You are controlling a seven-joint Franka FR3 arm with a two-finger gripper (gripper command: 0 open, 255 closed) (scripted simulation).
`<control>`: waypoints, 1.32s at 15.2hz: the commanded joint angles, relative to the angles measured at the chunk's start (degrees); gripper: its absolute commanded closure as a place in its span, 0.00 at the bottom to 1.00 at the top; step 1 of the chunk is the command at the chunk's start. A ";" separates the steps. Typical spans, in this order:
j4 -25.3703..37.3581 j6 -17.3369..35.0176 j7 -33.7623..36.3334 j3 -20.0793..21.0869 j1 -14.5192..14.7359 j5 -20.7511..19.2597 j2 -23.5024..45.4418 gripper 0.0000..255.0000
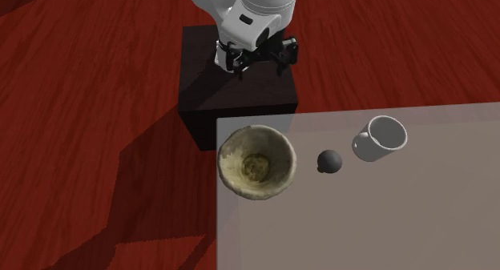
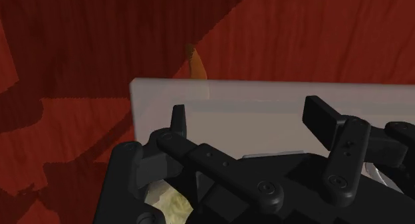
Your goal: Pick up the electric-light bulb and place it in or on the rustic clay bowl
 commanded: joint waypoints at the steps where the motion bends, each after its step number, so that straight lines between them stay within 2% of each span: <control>1: 1.65 2.52 1.85 1.13 0.31 0.59 3.36 0.00; 9: 12.22 9.70 9.73 5.55 1.45 0.59 18.10 0.00; 17: 27.45 12.96 17.79 8.31 3.32 -2.86 33.84 0.00; 20: 27.13 14.41 18.15 8.31 3.49 -3.16 34.89 0.00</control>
